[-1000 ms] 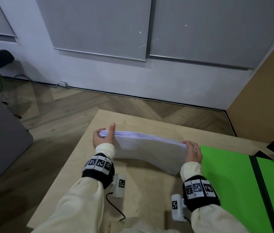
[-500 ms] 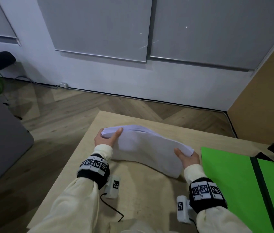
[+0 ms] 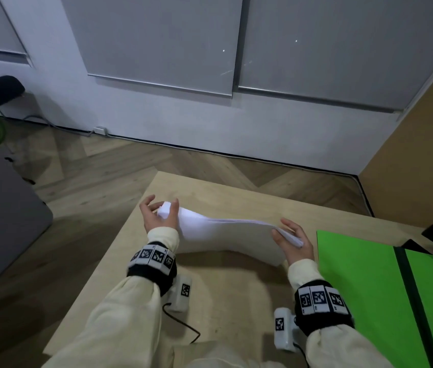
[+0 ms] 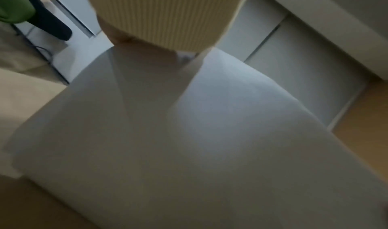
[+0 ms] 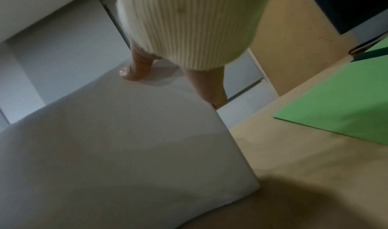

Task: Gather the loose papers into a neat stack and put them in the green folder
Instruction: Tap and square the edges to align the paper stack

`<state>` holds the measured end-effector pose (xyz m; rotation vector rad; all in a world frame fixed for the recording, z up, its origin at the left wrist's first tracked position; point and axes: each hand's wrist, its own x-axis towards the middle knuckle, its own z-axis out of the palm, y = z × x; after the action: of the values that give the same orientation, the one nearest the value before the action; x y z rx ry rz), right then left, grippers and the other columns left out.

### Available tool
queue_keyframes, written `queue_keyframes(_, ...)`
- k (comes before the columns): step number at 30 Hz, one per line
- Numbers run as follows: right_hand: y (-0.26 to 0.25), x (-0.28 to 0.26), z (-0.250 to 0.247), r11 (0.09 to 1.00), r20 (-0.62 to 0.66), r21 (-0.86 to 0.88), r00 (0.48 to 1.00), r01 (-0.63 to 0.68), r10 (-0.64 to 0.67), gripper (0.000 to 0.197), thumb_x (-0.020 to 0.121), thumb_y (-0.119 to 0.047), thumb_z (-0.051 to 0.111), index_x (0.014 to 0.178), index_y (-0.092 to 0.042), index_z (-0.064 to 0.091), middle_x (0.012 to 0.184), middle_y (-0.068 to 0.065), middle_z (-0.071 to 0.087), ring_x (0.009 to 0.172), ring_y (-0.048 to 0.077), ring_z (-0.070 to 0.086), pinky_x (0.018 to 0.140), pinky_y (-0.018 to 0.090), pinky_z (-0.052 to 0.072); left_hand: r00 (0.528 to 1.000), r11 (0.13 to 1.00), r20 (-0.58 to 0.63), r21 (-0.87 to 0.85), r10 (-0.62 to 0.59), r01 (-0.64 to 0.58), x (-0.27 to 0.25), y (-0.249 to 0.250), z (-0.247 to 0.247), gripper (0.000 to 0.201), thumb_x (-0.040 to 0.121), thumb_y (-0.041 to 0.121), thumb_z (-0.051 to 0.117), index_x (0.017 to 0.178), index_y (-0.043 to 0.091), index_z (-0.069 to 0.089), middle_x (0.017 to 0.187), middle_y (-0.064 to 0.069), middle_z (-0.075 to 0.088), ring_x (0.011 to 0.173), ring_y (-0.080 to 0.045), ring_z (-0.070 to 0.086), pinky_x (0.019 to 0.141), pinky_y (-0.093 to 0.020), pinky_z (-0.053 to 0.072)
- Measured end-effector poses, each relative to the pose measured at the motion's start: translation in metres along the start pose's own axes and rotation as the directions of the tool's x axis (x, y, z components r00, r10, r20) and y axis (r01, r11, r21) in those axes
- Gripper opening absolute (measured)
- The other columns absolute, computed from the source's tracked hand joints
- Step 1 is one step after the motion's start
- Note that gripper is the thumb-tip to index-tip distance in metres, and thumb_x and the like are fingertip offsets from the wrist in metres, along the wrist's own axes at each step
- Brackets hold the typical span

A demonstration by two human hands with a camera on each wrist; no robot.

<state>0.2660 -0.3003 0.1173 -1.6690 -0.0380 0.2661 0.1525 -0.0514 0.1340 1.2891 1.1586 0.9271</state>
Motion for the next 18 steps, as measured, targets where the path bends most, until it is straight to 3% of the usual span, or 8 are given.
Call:
queue_keyframes(3, -0.008, 0.002, 0.005, 0.997, -0.060, -0.066, 0.997, -0.046, 0.042, 0.025, 0.080, -0.006, 0.068, 0.104, 0.002, 0.067, 0.089, 0.008, 0.062, 0.085, 0.017, 0.054, 0.075, 0.024, 0.042, 0.999, 0.999, 0.002, 0.009, -0.045, 0.045, 0.001, 0.006, 0.004, 0.052, 0.072, 0.036, 0.075, 0.115, 0.015, 0.055, 0.103, 0.001, 0.055, 0.107, -0.022, 0.056, 0.086, -0.022, 0.037)
queue_keyframes(6, -0.018, 0.002, 0.007, 0.996, -0.122, -0.019, 0.989, -0.090, 0.087, 0.026, 0.081, -0.008, 0.069, 0.103, 0.005, 0.065, 0.090, 0.010, 0.059, 0.085, 0.019, 0.053, 0.075, 0.027, 0.039, 0.994, 0.996, 0.103, 0.075, 0.032, -0.039, -0.002, 0.001, 0.005, 0.048, 0.071, 0.035, 0.077, 0.109, 0.014, 0.059, 0.107, -0.002, 0.057, 0.105, -0.021, 0.053, 0.087, -0.020, 0.036)
queue_keyframes(8, -0.030, 0.002, 0.006, 0.997, -0.138, 0.004, 0.987, -0.079, 0.079, 0.021, 0.080, -0.009, 0.070, 0.099, -0.003, 0.062, 0.091, 0.010, 0.058, 0.085, 0.019, 0.053, 0.074, 0.025, 0.039, 0.985, 0.991, 0.137, 0.077, 0.100, -0.111, -0.005, 0.004, 0.002, 0.046, 0.071, 0.029, 0.078, 0.110, 0.013, 0.059, 0.107, 0.000, 0.054, 0.104, -0.016, 0.048, 0.088, -0.019, 0.033)
queue_keyframes(10, -0.037, 0.004, 0.003, 0.999, -0.123, 0.007, 0.992, -0.041, 0.042, 0.025, 0.080, -0.009, 0.070, 0.102, 0.001, 0.063, 0.092, 0.013, 0.059, 0.084, 0.018, 0.054, 0.060, 0.020, 0.045, 0.979, 0.987, 0.143, 0.054, 0.145, -0.154, -0.006, 0.008, -0.002, 0.047, 0.069, 0.025, 0.080, 0.110, 0.014, 0.059, 0.100, 0.002, 0.055, 0.103, -0.015, 0.047, 0.088, -0.019, 0.035)
queue_keyframes(13, -0.034, 0.008, -0.003, 1.000, -0.066, -0.026, 0.998, -0.010, 0.009, 0.031, 0.079, -0.005, 0.071, 0.107, 0.005, 0.064, 0.094, 0.012, 0.061, 0.070, 0.018, 0.057, 0.042, 0.000, 0.042, 0.980, 0.987, 0.117, -0.002, 0.162, -0.163, -0.009, 0.010, -0.006, 0.055, 0.066, 0.025, 0.082, 0.113, 0.016, 0.056, 0.085, 0.013, 0.052, 0.089, -0.007, 0.052, 0.076, -0.002, 0.039)
queue_keyframes(14, -0.028, 0.008, -0.003, 0.999, -0.046, -0.040, 0.999, -0.028, 0.026, 0.029, 0.079, -0.005, 0.071, 0.106, -0.001, 0.065, 0.095, 0.011, 0.062, 0.072, 0.018, 0.057, 0.044, 0.000, 0.043, 0.985, 0.991, 0.105, -0.004, 0.136, -0.137, -0.011, 0.010, -0.006, 0.059, 0.066, 0.025, 0.082, 0.117, 0.015, 0.054, 0.086, 0.014, 0.052, 0.086, -0.002, 0.051, 0.074, 0.000, 0.039)
queue_keyframes(15, -0.022, 0.008, -0.003, 0.997, -0.033, -0.055, 0.998, -0.063, 0.061, 0.028, 0.078, -0.006, 0.071, 0.106, -0.006, 0.065, 0.096, 0.010, 0.062, 0.078, 0.019, 0.058, 0.048, 0.004, 0.047, 0.990, 0.995, 0.108, 0.006, 0.094, -0.095, -0.011, 0.009, -0.006, 0.065, 0.066, 0.026, 0.082, 0.121, 0.015, 0.050, 0.093, 0.011, 0.055, 0.088, -0.001, 0.051, 0.082, -0.004, 0.040)
queue_keyframes(18, -0.004, 0.006, 0.000, 0.975, -0.079, -0.105, 0.979, -0.197, 0.190, 0.047, 0.074, -0.011, 0.076, 0.117, -0.005, 0.060, 0.107, 0.014, 0.064, 0.092, 0.021, 0.055, 0.076, 0.024, 0.044, 0.982, 0.994, 0.190, 0.109, -0.017, -0.004, -0.006, 0.005, -0.001, 0.082, 0.062, 0.031, 0.084, 0.131, 0.022, 0.041, 0.131, -0.005, 0.050, 0.118, -0.019, 0.049, 0.107, -0.028, 0.037)
